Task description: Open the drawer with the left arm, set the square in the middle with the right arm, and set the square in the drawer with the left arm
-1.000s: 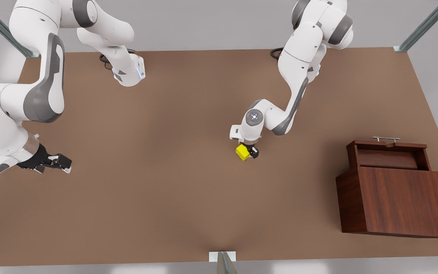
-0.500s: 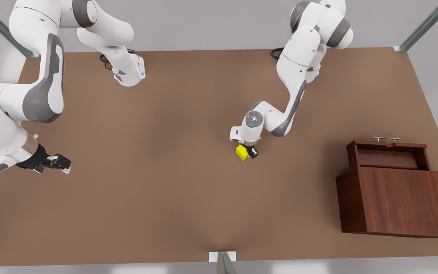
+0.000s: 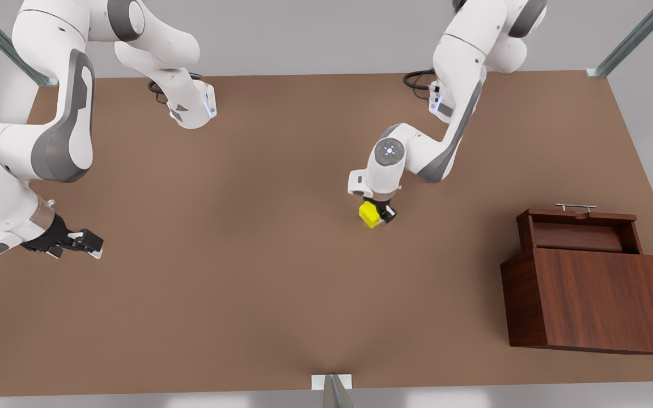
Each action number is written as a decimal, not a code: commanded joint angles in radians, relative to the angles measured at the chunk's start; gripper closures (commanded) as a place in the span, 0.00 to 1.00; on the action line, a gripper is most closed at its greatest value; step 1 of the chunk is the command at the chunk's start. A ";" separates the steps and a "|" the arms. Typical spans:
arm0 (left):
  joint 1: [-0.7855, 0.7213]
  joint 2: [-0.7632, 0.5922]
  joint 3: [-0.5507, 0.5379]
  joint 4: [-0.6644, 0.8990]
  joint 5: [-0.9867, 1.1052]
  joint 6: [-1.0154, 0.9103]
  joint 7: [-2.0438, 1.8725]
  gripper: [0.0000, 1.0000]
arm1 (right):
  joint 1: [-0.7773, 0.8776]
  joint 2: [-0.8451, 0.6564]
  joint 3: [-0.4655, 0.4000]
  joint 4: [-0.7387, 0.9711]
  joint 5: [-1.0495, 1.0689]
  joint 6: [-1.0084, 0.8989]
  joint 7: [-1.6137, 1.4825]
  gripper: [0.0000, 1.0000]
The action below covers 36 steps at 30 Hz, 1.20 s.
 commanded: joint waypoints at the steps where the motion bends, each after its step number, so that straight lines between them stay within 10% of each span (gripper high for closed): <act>1: 0.000 -0.026 0.008 0.001 -0.009 -0.033 0.005 0.26 | 0.000 0.001 0.001 0.004 0.000 0.000 0.000 0.00; 19: 0.014 -0.112 0.691 0.027 -0.112 -0.202 1.174 0.25 | 0.000 0.001 -0.001 0.005 0.000 0.000 0.000 0.00; 33: 0.195 -0.009 0.726 0.024 -0.164 -0.099 1.460 0.25 | 0.000 0.001 -0.001 0.005 0.000 0.000 0.000 0.00; 36: 0.233 0.015 0.728 0.025 -0.197 -0.079 1.518 0.12 | 0.000 0.001 -0.001 0.005 0.000 0.000 0.000 0.00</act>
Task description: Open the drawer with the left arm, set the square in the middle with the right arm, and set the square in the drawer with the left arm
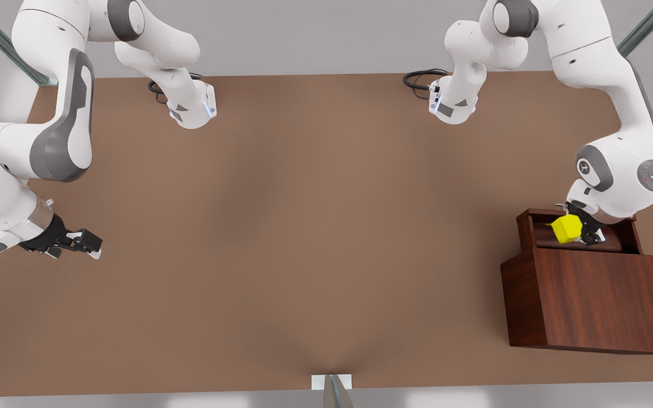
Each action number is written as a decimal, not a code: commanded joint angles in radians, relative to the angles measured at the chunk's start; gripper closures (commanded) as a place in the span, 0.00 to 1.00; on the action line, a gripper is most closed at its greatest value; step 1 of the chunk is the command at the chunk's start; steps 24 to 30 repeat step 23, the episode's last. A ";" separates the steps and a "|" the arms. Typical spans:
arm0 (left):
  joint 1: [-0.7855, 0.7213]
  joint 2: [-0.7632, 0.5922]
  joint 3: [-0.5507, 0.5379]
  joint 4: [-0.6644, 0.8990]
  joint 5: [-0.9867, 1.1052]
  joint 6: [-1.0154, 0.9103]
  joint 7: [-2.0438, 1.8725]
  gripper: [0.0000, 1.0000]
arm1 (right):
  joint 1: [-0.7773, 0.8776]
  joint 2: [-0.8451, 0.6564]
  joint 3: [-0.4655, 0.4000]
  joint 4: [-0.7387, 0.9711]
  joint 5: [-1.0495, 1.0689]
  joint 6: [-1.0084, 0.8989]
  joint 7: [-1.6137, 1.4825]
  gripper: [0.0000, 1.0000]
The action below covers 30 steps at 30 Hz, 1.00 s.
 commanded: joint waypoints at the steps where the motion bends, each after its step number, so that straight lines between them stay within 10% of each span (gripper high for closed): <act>1: -0.001 0.006 0.000 -0.001 -0.023 0.000 0.003 0.00 | 0.000 0.000 0.000 0.000 0.000 0.000 0.000 0.00; 7: -0.011 0.023 -0.003 0.016 -0.032 -0.020 -0.100 0.00 | 0.000 0.000 0.000 0.000 0.000 0.000 0.000 0.00; 12: -0.047 0.023 -0.078 0.293 -0.033 -0.296 -0.926 0.00 | 0.000 -0.002 -0.002 0.000 0.000 -0.001 0.000 0.00; 19: 0.337 -0.025 -0.747 0.459 0.194 -0.301 -1.812 0.00 | 0.000 -0.011 0.000 -0.001 -0.008 -0.006 0.064 0.00; 30: 0.334 -0.100 -0.767 0.453 0.201 -0.301 -1.812 0.00 | 0.000 -0.014 0.000 0.000 -0.017 -0.014 0.052 0.00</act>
